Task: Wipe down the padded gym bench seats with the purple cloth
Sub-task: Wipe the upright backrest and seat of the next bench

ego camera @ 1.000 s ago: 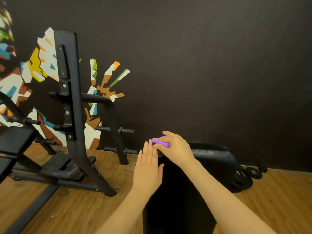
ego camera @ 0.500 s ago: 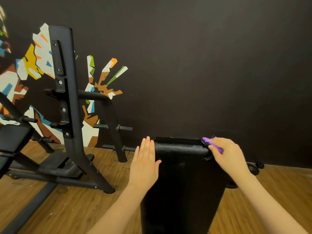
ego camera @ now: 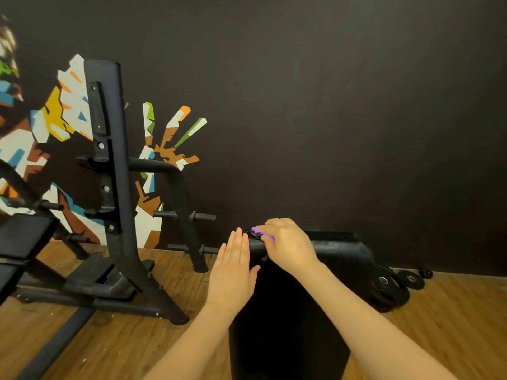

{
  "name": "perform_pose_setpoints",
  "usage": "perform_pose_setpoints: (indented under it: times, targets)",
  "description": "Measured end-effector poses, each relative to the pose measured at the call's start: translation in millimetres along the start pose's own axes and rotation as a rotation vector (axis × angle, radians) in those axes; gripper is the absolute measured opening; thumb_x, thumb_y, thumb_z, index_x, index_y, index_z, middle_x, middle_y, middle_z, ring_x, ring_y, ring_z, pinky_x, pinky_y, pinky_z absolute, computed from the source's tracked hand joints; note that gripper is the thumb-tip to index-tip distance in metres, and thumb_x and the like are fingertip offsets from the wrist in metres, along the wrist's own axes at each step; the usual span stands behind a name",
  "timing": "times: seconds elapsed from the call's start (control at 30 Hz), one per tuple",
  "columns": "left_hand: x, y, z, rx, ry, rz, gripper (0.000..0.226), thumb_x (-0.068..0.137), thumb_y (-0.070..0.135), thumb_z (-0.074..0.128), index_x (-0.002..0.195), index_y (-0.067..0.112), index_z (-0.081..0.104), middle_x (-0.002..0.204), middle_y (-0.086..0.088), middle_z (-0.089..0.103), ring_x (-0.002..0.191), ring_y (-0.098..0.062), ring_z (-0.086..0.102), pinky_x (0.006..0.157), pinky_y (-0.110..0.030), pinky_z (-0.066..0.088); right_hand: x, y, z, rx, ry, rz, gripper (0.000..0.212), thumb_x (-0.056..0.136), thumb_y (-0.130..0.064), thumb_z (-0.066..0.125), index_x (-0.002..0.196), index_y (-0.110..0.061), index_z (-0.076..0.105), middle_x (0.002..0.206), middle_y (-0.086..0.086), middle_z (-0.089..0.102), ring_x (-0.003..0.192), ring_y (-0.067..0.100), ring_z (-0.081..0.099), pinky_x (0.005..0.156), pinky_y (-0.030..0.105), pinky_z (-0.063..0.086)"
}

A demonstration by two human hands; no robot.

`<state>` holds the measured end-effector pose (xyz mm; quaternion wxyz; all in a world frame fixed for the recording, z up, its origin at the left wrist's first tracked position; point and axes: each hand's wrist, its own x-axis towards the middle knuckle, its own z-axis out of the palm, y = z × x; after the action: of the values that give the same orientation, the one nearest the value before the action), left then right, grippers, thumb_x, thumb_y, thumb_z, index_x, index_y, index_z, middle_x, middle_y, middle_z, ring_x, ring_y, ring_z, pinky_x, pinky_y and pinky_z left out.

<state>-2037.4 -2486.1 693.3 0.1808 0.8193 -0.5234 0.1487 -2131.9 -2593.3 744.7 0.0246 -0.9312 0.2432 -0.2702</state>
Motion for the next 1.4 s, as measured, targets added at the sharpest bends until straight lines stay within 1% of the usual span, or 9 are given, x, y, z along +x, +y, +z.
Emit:
perform_pose_setpoints:
  times: [0.33, 0.57, 0.67, 0.73, 0.8, 0.9, 1.03, 1.23, 1.4]
  targets:
    - [0, 4, 5, -0.001, -0.005, -0.026, 0.072, 0.1, 0.049, 0.03, 0.153, 0.014, -0.006, 0.161, -0.004, -0.008, 0.148, -0.018, -0.006, 0.116, -0.028, -0.002, -88, 104, -46, 0.027, 0.182, 0.328, 0.035, 0.089, -0.008, 0.058, 0.122, -0.019, 0.063, 0.121, 0.002, 0.063, 0.121, 0.019, 0.05, 0.1, 0.022, 0.029]
    - [-2, 6, 2, -0.006, -0.004, -0.043, 0.073, 0.101, 0.047, 0.033, 0.153, 0.012, -0.004, 0.161, -0.005, -0.005, 0.148, -0.02, -0.005, 0.116, -0.028, 0.0, -61, 97, -61, 0.262, 0.336, 0.488, 0.035, 0.093, -0.012, 0.053, 0.129, -0.008, 0.055, 0.131, 0.008, 0.056, 0.124, 0.02, 0.048, 0.105, 0.028, 0.032]
    - [-1, 6, 2, -0.017, -0.001, -0.042, 0.073, 0.1, 0.048, 0.033, 0.153, 0.013, -0.004, 0.161, -0.004, -0.005, 0.148, -0.018, -0.004, 0.114, -0.025, -0.002, -44, 90, -58, 0.274, 0.201, 0.437, 0.035, 0.095, -0.018, 0.052, 0.129, -0.016, 0.056, 0.132, -0.002, 0.052, 0.124, 0.015, 0.046, 0.102, 0.021, 0.03]
    - [-1, 5, 3, -0.022, 0.002, -0.032, 0.072, 0.1, 0.048, 0.032, 0.153, 0.014, -0.004, 0.161, -0.003, -0.005, 0.148, -0.017, -0.005, 0.111, -0.023, -0.004, -38, 91, -47, 0.139, 0.068, 0.39, 0.028, 0.094, -0.023, 0.053, 0.119, -0.019, 0.064, 0.104, -0.009, 0.059, 0.092, 0.008, 0.057, 0.076, 0.01, 0.041]
    - [-2, 4, 4, -0.023, 0.001, -0.025, 0.072, 0.1, 0.048, 0.032, 0.153, 0.015, -0.004, 0.161, -0.003, -0.005, 0.148, -0.017, -0.005, 0.111, -0.023, -0.005, -40, 93, -41, 0.064, 0.079, 0.426, 0.02, 0.093, -0.024, 0.055, 0.107, -0.016, 0.067, 0.086, -0.007, 0.058, 0.068, 0.007, 0.054, 0.054, 0.011, 0.034]
    - [-3, 3, 5, -0.032, 0.004, -0.033, 0.072, 0.1, 0.048, 0.033, 0.153, 0.015, -0.003, 0.161, -0.003, -0.005, 0.148, -0.017, -0.005, 0.111, -0.023, -0.004, -61, 86, -32, 0.029, 0.226, 0.427, 0.011, 0.09, -0.014, 0.058, 0.097, -0.012, 0.067, 0.088, 0.003, 0.065, 0.077, 0.012, 0.06, 0.07, 0.013, 0.044]
    - [-1, 2, 4, -0.068, 0.006, -0.05, 0.07, 0.101, 0.046, 0.031, 0.153, 0.017, -0.003, 0.161, -0.001, -0.005, 0.148, -0.016, -0.004, 0.115, -0.025, 0.002, -80, 80, -20, 0.01, 0.348, 0.387, 0.027, 0.085, -0.004, 0.064, 0.112, -0.006, 0.067, 0.107, 0.009, 0.067, 0.109, 0.026, 0.059, 0.096, 0.03, 0.039]
    - [-7, -1, 2, -0.135, 0.021, -0.123, 0.069, 0.101, 0.046, 0.032, 0.153, 0.017, -0.003, 0.162, -0.001, -0.004, 0.148, -0.016, -0.001, 0.116, -0.026, 0.001, -53, 44, -29, -0.04, 0.275, 0.316, 0.023, 0.088, -0.007, 0.057, 0.106, -0.013, 0.07, 0.094, 0.003, 0.069, 0.093, 0.019, 0.062, 0.09, 0.03, 0.045]
    - [-11, -8, 8, -0.149, 0.014, -0.161, 0.07, 0.101, 0.046, 0.033, 0.153, 0.016, -0.004, 0.162, -0.002, -0.002, 0.148, -0.016, -0.001, 0.116, -0.027, 0.001, -11, -12, -14, -0.155, 0.017, 0.205, 0.021, 0.096, -0.023, 0.045, 0.108, -0.022, 0.063, 0.098, -0.006, 0.063, 0.09, 0.01, 0.058, 0.084, 0.019, 0.04]
